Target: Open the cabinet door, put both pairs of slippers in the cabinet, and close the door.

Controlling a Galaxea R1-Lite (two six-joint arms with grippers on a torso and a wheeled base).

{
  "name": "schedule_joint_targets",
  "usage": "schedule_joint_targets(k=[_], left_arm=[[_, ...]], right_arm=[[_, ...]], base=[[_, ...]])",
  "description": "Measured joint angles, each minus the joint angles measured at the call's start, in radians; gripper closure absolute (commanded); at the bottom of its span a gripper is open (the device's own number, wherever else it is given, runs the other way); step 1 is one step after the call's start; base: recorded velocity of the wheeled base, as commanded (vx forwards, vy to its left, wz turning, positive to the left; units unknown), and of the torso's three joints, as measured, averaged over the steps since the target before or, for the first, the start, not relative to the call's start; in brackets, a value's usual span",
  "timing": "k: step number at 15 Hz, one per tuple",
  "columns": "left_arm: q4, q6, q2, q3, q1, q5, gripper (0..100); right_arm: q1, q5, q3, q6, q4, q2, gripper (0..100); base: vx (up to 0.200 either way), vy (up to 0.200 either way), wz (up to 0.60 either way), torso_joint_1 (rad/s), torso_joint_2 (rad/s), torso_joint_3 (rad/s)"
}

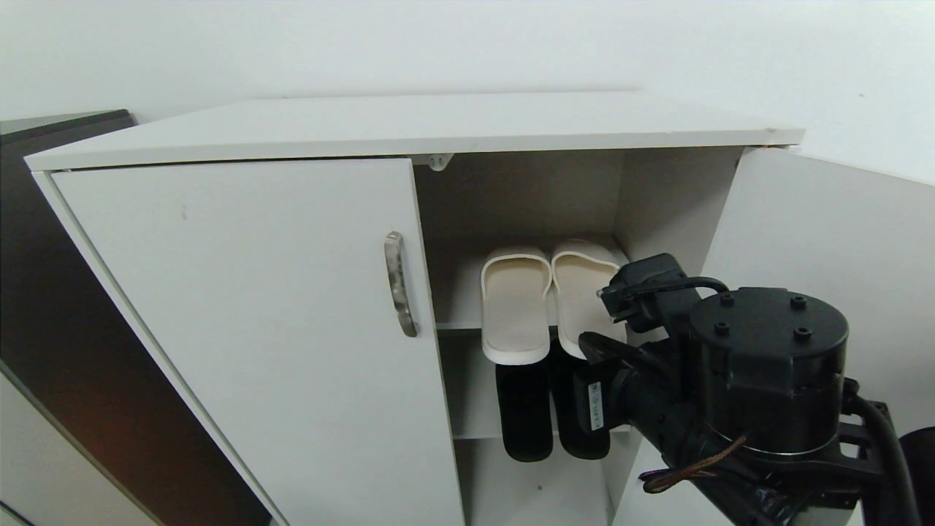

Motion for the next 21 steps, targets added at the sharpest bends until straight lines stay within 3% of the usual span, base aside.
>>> schedule_joint_targets(k=[18,21], left_arm=[[0.000,-0.003,0.000,0.000,0.001,0.001,100],[-0.001,-0.002,0.000,0.000,0.000,0.001,100]], right_arm=[[-0.002,0.001,0.008,0.004,-0.019,0.021,100],[-0.010,0.003,0.013,0.004,-0.023,0.022,100]], base=[[-0.200,0.000,0.00,0.001,0.00,0.003],[0.000,0.000,0.00,0.000,0.00,0.000]])
